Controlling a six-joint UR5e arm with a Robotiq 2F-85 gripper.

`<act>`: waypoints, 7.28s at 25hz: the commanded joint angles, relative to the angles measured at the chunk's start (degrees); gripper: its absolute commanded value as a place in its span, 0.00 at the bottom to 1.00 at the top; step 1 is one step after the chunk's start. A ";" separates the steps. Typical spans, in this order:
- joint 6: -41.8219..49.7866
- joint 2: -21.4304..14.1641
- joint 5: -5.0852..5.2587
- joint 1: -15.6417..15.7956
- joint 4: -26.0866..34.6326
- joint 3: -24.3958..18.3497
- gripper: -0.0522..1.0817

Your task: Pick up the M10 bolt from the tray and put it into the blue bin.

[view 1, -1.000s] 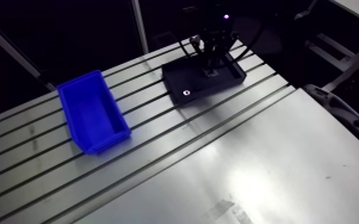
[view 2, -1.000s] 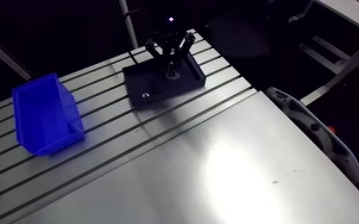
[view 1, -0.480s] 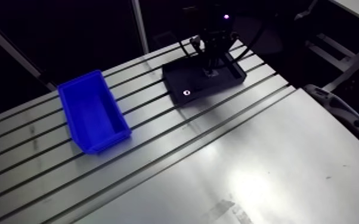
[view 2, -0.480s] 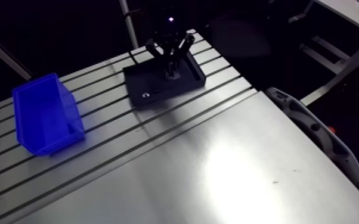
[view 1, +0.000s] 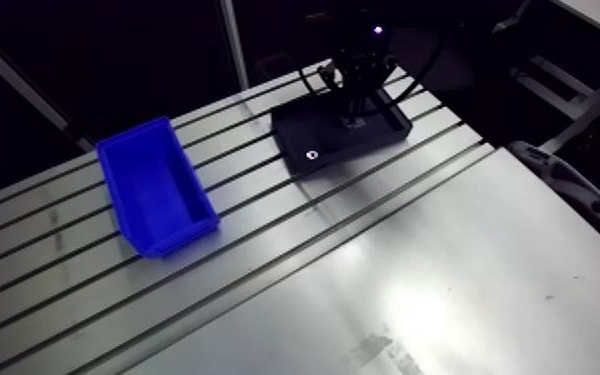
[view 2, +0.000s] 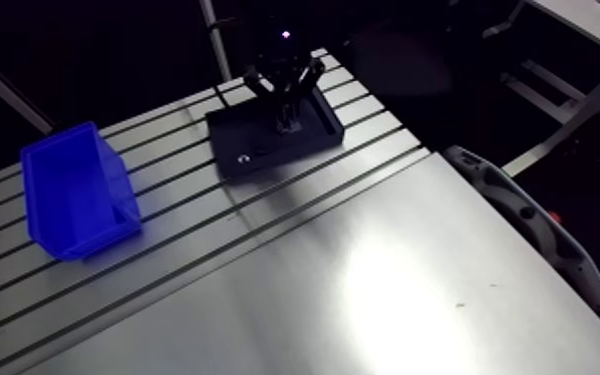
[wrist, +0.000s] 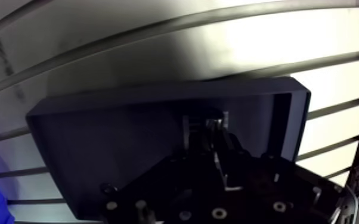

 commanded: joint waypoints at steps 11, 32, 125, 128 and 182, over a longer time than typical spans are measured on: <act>-0.35 -1.22 -1.06 -0.17 0.18 0.07 0.96; -16.62 -16.16 -2.11 4.13 20.13 -2.31 0.97; -68.75 -7.99 0.53 30.60 3.34 2.97 0.93; -68.75 -7.72 0.53 30.60 3.34 2.97 0.93; -67.87 -5.26 -1.76 31.39 0.27 4.82 0.05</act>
